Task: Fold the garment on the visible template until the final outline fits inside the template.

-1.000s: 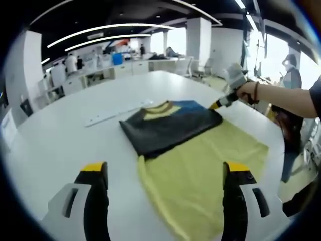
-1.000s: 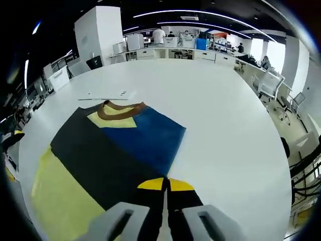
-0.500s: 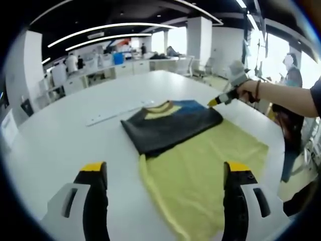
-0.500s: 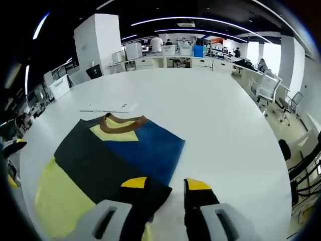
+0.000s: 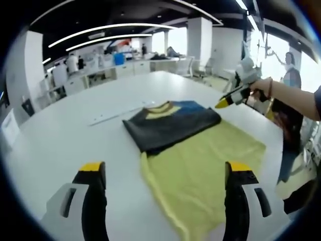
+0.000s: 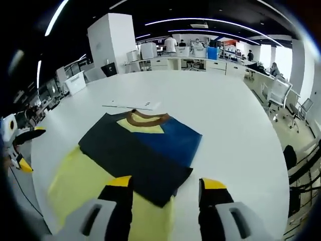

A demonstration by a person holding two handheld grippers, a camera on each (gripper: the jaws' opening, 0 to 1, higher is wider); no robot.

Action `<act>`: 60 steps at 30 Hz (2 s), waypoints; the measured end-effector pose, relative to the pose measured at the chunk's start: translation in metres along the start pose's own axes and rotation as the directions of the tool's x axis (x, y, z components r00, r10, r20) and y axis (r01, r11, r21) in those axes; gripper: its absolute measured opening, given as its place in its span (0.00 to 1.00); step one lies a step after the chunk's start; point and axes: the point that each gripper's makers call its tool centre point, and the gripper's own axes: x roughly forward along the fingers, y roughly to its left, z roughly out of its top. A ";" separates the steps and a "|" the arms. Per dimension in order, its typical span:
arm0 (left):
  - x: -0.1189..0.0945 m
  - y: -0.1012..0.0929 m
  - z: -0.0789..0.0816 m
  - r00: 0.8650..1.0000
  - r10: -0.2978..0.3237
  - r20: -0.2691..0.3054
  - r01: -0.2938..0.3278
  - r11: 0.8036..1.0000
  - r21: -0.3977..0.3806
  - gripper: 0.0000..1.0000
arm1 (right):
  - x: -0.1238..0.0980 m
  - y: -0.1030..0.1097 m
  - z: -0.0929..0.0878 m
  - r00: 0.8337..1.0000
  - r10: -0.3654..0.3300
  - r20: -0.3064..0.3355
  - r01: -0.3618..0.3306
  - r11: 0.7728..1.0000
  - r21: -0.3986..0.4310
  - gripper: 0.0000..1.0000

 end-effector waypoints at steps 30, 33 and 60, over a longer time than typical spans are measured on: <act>-0.036 0.000 -0.081 0.990 0.017 -0.142 -0.028 0.997 -0.075 0.79 | -0.063 0.050 -0.096 0.994 0.078 -0.079 -0.078 0.997 0.010 0.63; -0.037 -0.003 -0.089 0.988 0.021 -0.156 -0.035 0.996 -0.085 0.75 | -0.065 0.053 -0.110 0.992 0.077 -0.095 -0.077 0.997 0.004 0.60; -0.035 -0.021 -0.139 0.964 0.019 -0.266 -0.075 0.976 -0.204 0.41 | -0.089 0.050 -0.182 0.973 -0.004 -0.232 0.011 1.000 0.029 0.28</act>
